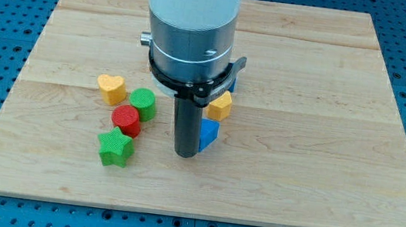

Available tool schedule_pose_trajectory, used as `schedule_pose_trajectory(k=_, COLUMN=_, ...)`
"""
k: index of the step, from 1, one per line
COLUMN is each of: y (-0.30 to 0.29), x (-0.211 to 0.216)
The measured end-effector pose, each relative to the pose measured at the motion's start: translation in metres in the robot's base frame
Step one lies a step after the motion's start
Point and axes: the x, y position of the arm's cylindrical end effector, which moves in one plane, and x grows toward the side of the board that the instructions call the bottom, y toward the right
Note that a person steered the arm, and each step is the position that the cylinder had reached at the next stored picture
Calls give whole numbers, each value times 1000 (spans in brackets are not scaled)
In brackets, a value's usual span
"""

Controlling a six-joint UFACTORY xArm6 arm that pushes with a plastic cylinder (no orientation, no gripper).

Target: Place the yellow heart right to the red star

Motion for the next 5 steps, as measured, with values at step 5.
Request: schedule_pose_trajectory(k=5, y=-148, x=-100)
